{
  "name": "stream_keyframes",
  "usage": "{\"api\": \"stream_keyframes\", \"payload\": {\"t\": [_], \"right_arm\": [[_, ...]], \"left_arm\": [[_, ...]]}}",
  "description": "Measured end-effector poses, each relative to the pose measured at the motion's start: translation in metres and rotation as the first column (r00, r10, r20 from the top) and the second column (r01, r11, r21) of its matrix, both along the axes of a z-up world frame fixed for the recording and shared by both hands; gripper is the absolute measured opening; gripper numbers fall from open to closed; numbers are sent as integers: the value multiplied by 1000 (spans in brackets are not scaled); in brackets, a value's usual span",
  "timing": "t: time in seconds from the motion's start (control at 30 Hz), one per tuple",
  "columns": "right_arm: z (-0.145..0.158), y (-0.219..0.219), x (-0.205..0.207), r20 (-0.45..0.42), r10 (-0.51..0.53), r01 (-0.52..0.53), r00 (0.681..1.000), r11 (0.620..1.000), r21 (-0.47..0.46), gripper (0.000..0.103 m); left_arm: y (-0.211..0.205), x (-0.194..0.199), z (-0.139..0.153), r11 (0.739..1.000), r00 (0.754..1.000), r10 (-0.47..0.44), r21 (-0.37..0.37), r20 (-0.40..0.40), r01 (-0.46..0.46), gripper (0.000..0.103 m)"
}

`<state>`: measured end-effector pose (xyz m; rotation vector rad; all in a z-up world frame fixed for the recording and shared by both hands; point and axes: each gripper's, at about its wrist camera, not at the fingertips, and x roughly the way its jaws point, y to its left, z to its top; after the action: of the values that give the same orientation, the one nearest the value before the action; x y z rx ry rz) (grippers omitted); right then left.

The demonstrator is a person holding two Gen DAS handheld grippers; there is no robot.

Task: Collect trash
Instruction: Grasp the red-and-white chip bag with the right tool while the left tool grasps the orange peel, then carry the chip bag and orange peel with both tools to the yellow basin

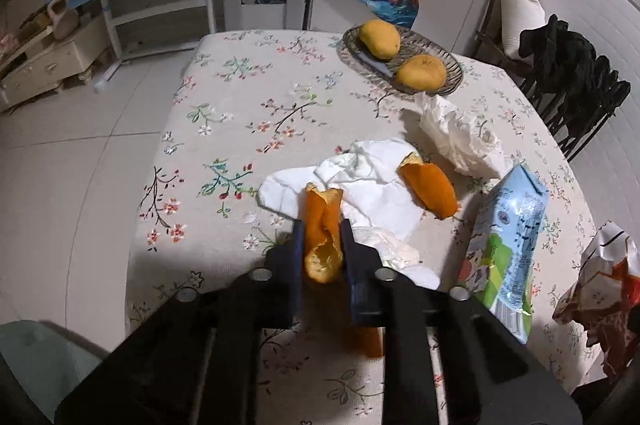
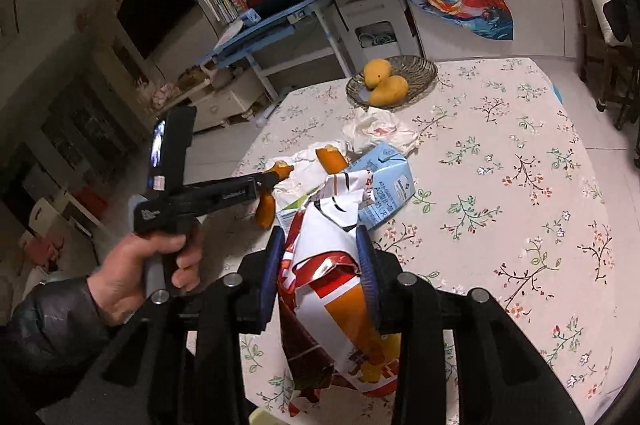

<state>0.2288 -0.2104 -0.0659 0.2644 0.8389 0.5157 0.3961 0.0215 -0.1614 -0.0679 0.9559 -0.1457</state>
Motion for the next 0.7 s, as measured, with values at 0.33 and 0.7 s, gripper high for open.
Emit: {"api": "stream_keyframes", "payload": {"t": [0.33, 0.7], "right_arm": [[-3, 5, -12, 8, 8, -9, 1000, 1000, 29, 36], [-10, 4, -27, 5, -21, 21, 1000, 999, 39, 37]], "left_arm": [[11, -33, 37, 997, 994, 28, -76, 101, -21, 14], [12, -91, 52, 997, 991, 35, -69, 128, -26, 14]]}}
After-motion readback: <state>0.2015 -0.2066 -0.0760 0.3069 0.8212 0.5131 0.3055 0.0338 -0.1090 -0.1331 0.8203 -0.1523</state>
